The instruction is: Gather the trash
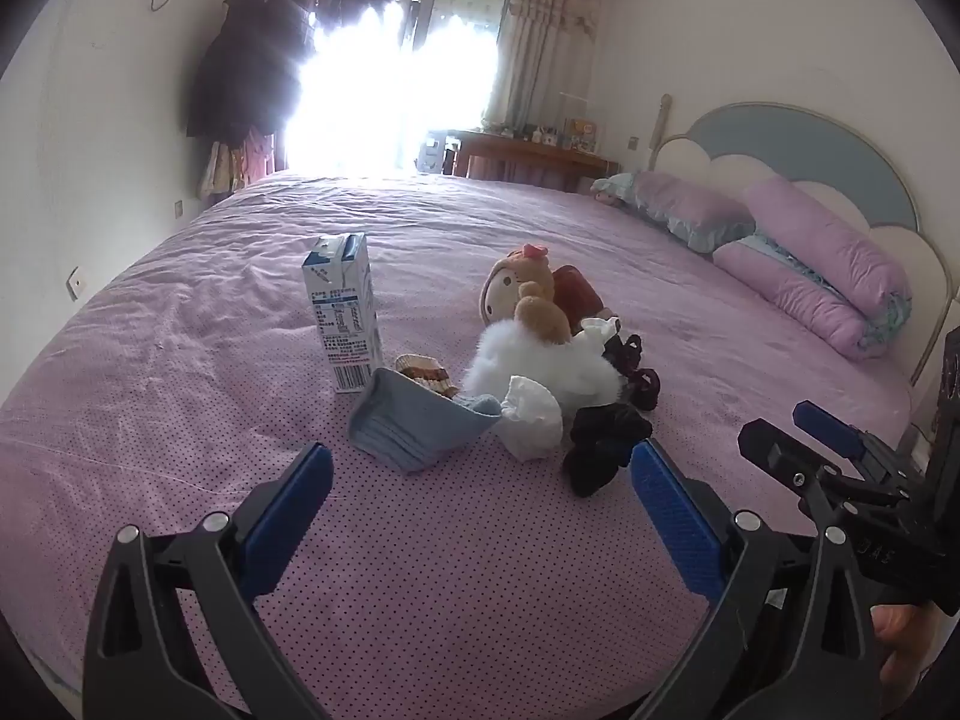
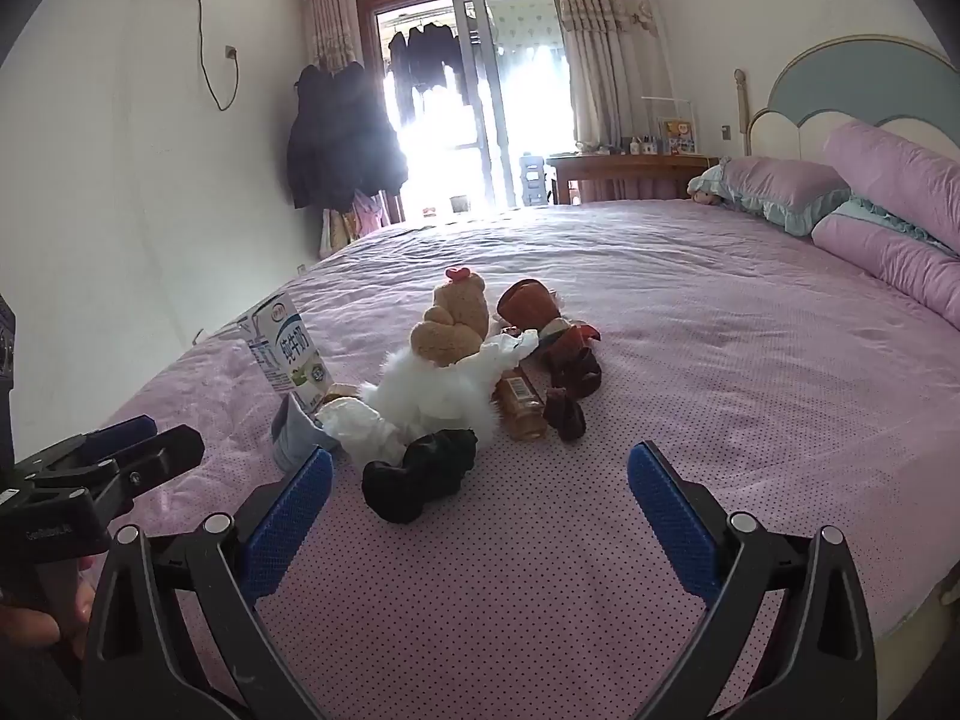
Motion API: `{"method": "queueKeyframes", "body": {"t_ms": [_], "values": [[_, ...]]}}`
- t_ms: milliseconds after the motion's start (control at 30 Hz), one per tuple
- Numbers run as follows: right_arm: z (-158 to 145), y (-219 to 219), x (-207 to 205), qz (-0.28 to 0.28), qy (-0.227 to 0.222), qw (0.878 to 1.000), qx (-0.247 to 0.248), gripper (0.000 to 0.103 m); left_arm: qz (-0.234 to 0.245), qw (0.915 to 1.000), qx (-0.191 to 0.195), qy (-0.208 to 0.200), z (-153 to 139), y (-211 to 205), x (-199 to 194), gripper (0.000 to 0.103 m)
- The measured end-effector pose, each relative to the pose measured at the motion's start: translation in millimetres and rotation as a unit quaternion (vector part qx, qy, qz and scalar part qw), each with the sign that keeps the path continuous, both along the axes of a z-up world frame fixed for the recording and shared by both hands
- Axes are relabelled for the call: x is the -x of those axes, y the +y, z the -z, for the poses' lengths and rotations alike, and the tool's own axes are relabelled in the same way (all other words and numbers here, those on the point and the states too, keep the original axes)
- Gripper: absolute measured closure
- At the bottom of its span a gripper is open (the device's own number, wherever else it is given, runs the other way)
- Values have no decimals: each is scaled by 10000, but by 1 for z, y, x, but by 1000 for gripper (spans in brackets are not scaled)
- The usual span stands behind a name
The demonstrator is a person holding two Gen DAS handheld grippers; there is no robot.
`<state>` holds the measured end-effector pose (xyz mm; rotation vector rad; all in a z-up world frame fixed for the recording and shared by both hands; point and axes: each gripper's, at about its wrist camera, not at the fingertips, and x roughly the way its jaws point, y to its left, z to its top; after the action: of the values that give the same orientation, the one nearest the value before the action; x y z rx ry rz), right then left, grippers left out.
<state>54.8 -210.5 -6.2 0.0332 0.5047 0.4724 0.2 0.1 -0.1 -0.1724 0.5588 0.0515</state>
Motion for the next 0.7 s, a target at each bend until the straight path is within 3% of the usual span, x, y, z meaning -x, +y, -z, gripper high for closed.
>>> {"method": "queueKeyframes", "body": {"t_ms": [700], "values": [[-4, 9, 1, -60, -134, 9997, 201, 8, 19, 10000, 8, 67, 5, 1, -3, 4]]}}
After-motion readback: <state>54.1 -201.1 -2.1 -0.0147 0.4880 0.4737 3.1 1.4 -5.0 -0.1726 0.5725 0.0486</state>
